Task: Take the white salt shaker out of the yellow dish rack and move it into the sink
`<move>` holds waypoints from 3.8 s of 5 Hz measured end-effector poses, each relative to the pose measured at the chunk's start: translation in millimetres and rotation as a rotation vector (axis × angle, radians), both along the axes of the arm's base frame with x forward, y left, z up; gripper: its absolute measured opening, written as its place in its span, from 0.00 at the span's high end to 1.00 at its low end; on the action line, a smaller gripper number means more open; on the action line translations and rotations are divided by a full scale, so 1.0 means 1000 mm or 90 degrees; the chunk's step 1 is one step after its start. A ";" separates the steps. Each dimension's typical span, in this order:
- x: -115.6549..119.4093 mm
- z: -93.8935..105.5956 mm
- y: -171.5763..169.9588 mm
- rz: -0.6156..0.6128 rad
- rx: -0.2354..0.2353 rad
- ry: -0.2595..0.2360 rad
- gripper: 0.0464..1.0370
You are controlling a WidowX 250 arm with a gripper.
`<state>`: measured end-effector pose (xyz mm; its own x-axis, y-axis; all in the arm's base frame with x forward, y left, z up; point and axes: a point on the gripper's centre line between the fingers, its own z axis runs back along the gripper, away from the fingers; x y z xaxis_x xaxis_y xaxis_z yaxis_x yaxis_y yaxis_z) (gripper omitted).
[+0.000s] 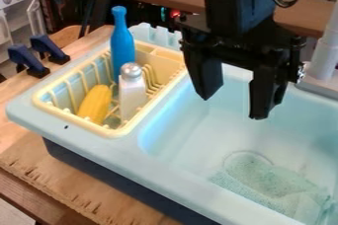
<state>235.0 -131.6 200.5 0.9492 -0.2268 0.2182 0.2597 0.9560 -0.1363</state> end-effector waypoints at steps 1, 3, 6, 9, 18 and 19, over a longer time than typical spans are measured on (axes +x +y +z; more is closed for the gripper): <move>-0.001 -0.007 0.001 -0.001 0.007 0.013 0.04; -0.003 -0.001 0.024 -0.009 0.019 -0.006 0.04; 0.004 0.014 0.094 0.016 0.044 -0.033 0.04; 0.027 -0.008 0.125 0.011 0.039 -0.020 0.04; 0.047 -0.042 0.141 0.038 0.051 0.095 0.04; 0.048 -0.046 0.145 0.051 0.061 0.106 0.09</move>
